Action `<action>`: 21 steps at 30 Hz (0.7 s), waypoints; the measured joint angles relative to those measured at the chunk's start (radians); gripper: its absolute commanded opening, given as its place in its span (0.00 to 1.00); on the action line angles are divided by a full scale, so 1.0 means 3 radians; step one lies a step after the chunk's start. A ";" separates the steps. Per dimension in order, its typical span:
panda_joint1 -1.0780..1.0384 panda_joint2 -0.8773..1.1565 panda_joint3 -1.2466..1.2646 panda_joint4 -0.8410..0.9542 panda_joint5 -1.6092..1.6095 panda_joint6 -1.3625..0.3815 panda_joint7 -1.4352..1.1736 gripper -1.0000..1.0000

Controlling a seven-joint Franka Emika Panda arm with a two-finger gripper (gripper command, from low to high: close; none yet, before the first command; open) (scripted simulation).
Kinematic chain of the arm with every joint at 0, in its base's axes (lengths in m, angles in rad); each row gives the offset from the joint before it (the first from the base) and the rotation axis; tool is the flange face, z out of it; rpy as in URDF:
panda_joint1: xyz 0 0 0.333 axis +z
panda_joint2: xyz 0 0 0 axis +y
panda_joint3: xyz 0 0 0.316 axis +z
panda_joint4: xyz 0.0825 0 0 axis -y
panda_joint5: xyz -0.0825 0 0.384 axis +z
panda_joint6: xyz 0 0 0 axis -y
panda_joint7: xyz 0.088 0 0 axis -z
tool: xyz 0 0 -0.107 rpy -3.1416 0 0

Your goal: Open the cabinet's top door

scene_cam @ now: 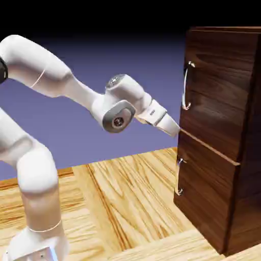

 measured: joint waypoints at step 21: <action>-0.0814 -0.0370 0.0766 0.0342 0.3045 -0.0222 -0.2433 0.50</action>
